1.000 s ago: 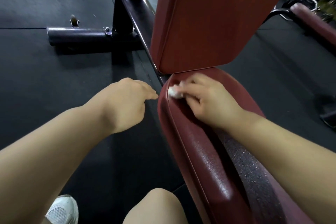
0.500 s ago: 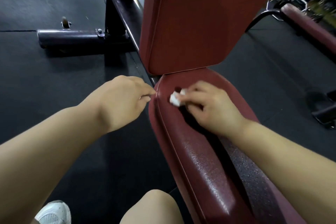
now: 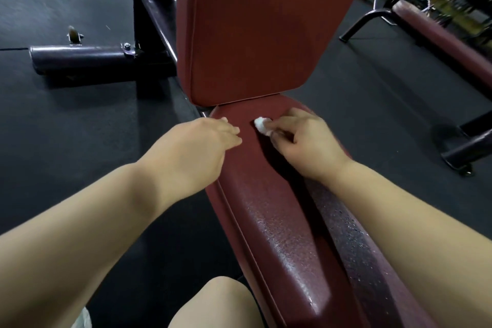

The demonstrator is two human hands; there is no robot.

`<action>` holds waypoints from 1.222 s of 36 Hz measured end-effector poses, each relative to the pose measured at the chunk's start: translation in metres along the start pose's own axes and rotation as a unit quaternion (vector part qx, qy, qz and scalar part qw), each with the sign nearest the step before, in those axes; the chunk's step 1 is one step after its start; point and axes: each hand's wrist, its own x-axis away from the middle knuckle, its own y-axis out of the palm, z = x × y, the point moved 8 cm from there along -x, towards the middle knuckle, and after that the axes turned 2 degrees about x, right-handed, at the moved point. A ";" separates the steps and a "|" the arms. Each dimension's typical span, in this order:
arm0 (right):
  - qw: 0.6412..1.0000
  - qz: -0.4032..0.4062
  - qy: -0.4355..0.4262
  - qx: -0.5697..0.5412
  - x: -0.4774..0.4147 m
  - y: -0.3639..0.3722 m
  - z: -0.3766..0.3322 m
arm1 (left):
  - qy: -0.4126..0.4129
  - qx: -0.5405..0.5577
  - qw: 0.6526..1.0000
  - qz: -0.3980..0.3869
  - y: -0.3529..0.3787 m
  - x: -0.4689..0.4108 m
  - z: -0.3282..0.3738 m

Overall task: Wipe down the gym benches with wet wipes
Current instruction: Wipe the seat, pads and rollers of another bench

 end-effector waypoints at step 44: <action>0.993 -0.060 0.087 0.060 0.082 -0.049 -0.013 | 0.003 0.000 0.998 -0.058 -0.011 0.035 0.028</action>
